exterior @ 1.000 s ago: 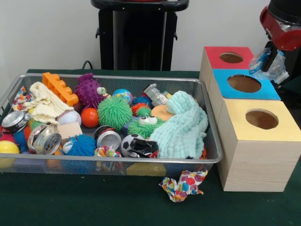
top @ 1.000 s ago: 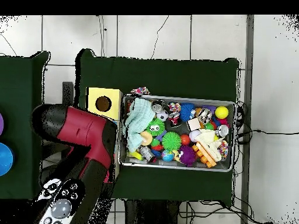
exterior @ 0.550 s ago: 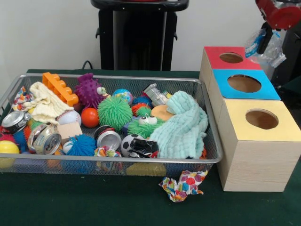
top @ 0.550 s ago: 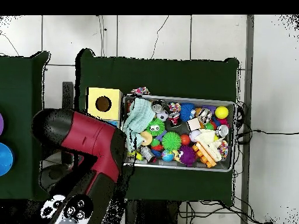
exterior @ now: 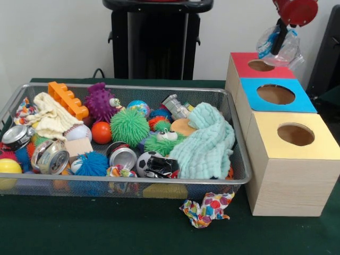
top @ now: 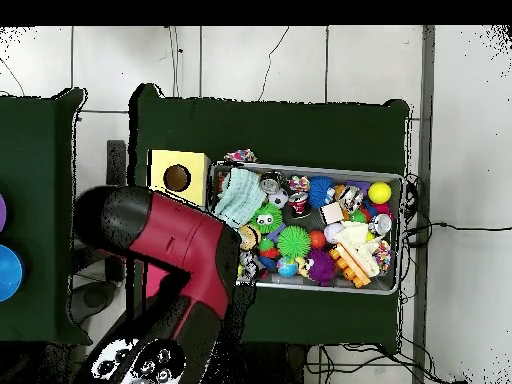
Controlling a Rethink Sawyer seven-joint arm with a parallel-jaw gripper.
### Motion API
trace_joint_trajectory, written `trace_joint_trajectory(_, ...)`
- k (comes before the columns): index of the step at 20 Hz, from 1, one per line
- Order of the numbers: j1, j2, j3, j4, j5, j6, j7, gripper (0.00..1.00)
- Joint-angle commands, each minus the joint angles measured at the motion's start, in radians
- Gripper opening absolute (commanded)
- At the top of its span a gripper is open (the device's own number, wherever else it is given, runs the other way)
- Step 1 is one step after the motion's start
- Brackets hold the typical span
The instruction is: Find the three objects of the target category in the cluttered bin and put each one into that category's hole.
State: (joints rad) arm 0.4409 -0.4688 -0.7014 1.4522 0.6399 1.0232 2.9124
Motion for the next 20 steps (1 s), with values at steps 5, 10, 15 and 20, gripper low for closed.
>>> trace_joint_trajectory(5, -0.03, 0.102, 0.1, 0.063, -0.025, -0.093, 0.168, 0.0)
trace_joint_trajectory(10, -0.033, 0.108, 0.105, 0.061, -0.013, -0.102, 0.17, 0.0)
trace_joint_trajectory(15, -0.039, 0.111, 0.105, 0.053, -0.016, -0.099, 0.162, 0.0)
trace_joint_trajectory(20, -0.046, 0.127, 0.109, 0.042, -0.015, -0.112, 0.163, 0.0)
